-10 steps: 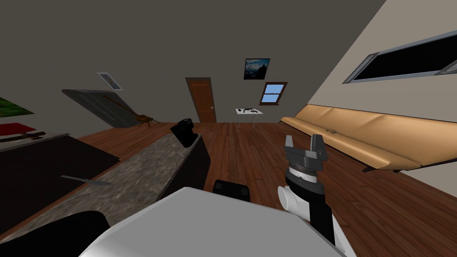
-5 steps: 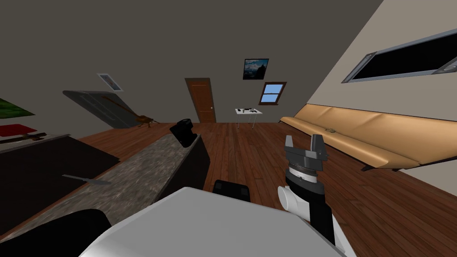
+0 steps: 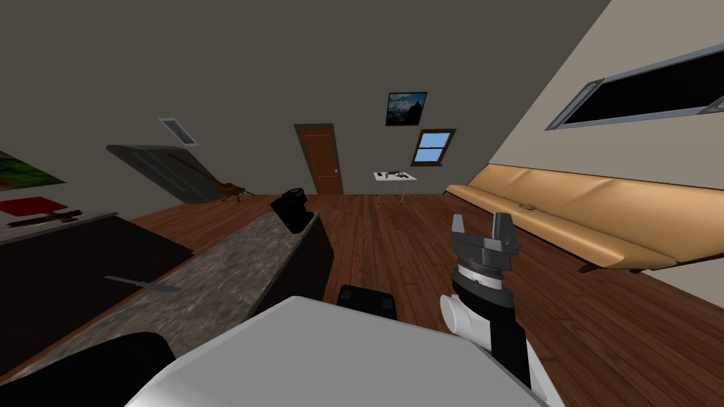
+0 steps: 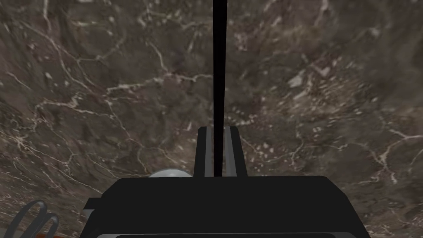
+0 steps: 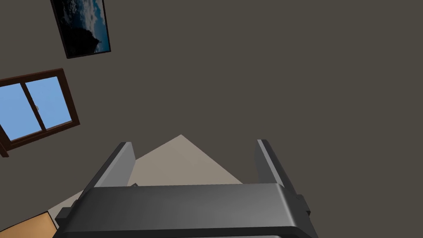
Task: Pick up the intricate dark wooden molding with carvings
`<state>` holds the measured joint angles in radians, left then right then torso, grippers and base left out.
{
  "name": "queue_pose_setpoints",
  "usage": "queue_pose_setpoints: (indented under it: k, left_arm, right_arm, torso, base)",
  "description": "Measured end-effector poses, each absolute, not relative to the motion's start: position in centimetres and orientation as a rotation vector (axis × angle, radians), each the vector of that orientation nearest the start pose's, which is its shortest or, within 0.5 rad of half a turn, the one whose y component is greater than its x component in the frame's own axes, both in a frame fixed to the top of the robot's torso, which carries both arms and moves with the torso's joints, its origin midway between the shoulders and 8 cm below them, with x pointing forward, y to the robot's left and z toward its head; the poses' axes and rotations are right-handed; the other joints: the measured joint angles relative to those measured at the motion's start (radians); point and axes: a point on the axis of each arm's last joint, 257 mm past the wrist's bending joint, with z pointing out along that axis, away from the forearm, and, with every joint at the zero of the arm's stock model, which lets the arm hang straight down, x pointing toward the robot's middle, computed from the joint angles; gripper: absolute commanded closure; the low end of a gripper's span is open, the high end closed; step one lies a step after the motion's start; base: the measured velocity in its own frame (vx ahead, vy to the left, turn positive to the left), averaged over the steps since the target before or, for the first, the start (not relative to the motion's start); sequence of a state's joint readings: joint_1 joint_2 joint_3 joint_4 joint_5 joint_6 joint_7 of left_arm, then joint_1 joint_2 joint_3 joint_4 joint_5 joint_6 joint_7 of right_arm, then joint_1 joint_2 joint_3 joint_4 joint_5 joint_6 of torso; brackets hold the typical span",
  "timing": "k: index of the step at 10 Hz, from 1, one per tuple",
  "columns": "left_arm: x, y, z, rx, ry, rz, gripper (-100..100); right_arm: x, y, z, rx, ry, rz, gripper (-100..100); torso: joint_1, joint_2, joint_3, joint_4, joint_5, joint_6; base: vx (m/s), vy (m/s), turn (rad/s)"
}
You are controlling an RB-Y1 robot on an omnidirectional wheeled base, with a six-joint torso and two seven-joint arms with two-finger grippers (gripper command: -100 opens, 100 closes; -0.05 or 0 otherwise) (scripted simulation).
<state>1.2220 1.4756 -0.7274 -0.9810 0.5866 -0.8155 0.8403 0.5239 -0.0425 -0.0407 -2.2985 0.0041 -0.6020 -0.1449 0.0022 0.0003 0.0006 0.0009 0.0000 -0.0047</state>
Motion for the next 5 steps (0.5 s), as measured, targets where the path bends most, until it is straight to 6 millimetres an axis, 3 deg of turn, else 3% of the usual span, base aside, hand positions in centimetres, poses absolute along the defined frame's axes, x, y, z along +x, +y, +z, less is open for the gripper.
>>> queue_pose_setpoints:
  k: [2,5]
  left_arm:
    - [-23.1,64.3,-31.7,-2.271,1.951,-0.019,100]
    - [-23.9,62.4,-32.0,-2.272,1.955,-0.018,100]
  right_arm:
    - [31.9,-28.4,4.4,0.586,0.550,1.414,0]
    - [31.9,-28.4,4.4,0.586,0.550,1.414,0]
  torso:
    - [0.003,0.000,0.000,0.000,0.001,0.000]
    - [0.002,0.001,0.001,0.001,0.004,-0.001]
  base:
    - [0.035,0.097,0.074]
    - [0.021,0.056,0.054]
